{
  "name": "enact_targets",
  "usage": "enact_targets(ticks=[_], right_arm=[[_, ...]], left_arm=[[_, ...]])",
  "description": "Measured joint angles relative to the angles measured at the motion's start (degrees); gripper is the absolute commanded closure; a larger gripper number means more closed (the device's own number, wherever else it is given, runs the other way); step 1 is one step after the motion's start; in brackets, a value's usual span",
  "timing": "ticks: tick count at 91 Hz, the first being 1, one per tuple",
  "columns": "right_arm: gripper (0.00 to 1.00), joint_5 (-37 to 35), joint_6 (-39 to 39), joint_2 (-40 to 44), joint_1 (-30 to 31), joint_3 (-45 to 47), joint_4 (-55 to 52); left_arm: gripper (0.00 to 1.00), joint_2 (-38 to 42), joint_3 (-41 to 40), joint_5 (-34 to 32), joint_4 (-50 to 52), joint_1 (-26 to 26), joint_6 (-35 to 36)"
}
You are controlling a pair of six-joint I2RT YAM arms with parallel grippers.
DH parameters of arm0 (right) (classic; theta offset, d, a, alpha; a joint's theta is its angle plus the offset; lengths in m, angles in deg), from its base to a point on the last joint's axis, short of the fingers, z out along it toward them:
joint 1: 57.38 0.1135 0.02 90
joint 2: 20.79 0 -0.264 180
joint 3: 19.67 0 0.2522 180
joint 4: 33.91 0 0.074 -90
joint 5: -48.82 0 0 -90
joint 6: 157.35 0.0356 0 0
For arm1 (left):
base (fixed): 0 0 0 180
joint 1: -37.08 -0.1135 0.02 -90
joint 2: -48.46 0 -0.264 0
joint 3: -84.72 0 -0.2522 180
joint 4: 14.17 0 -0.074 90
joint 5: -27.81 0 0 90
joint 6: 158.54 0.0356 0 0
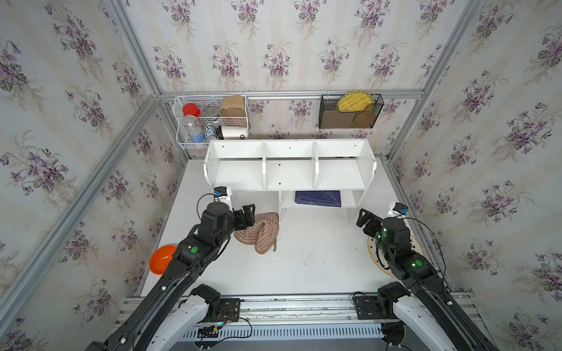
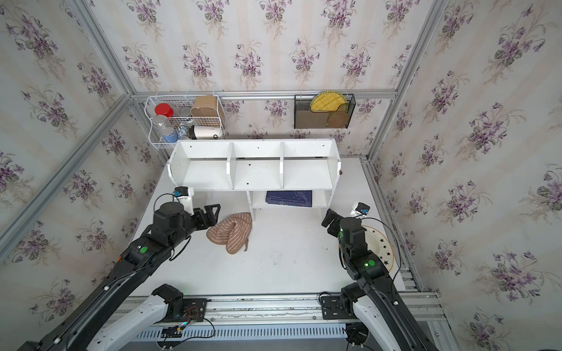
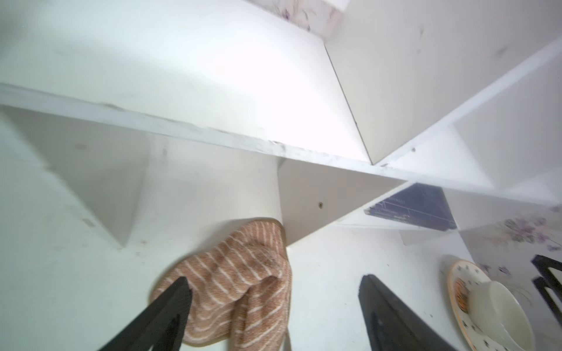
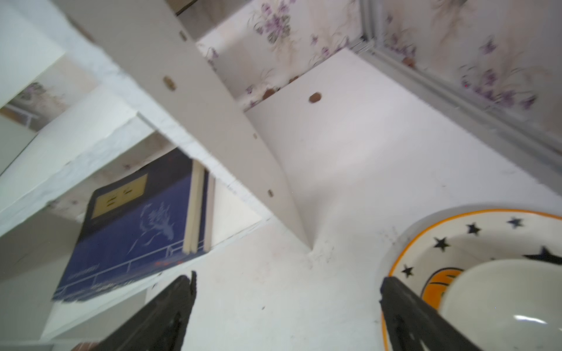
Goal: Wipe the bookshelf clean with a cloth
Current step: Place the cleaning item at the center of the board, then adjust the shelf at the center of the board.
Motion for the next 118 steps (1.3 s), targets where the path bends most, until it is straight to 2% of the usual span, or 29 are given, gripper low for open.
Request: enact_targets(ticks=[5, 19, 27, 35, 41, 48, 67, 78, 97, 107, 113, 118], right_arm=[[0.0, -4.57, -0.48, -0.59, -0.07, 0.33, 2.08], [0.0, -16.0, -0.28, -2.36, -3.74, 1.16, 7.19], [0.0, -19.74, -0.13, -4.44, -9.25, 3.72, 12.2], [0.0, -21.49, -0.11, -7.76, -14.08, 7.08, 17.42], [0.0, -22.49, -1.44, -11.1, -15.43, 9.77, 22.93], [0.0, -23.08, -4.66, -15.85, -15.96, 12.96, 31.39], [0.0, -22.84, -13.75, -30.14, -16.17, 17.77, 54.55], [0.0, -17.64, -19.67, -37.55, -16.17, 20.04, 66.95], [0.0, -8.72, -26.88, -38.99, -16.2, 19.96, 77.02], [0.0, -3.19, -29.66, -39.36, -17.25, 19.67, 78.79], [0.0, 0.81, -30.58, -40.22, -19.32, 18.69, 78.95], [0.0, 4.59, -30.51, -40.63, -22.53, 17.11, 77.77]], left_arm=[[0.0, 3.58, -0.44, -6.49, 1.84, -0.02, 0.7], [0.0, 6.47, -1.9, -25.79, 3.45, -2.16, 3.93], [0.07, 5.22, -8.17, -32.04, -4.72, -8.79, 9.27], [0.11, 2.01, -14.78, -34.05, -13.49, -16.68, 12.48], [0.11, -2.51, -17.77, -32.72, -20.76, -22.73, 12.81], [0.1, -9.84, -17.35, -30.21, -26.75, -27.82, 12.76], [0.1, -31.41, -12.31, -22.25, -37.0, -34.64, 12.26], [0.1, -37.27, -12.68, -14.49, -41.03, -34.99, 12.41], [0.14, -39.1, -16.63, -2.8, -51.06, -34.75, 14.62], [0.13, -38.1, -19.87, -0.72, -57.46, -33.92, 15.96], [0.12, -37.97, -23.15, -0.87, -61.83, -31.08, 17.68], [0.07, -38.88, -25.42, -2.75, -67.32, -28.57, 19.32]])
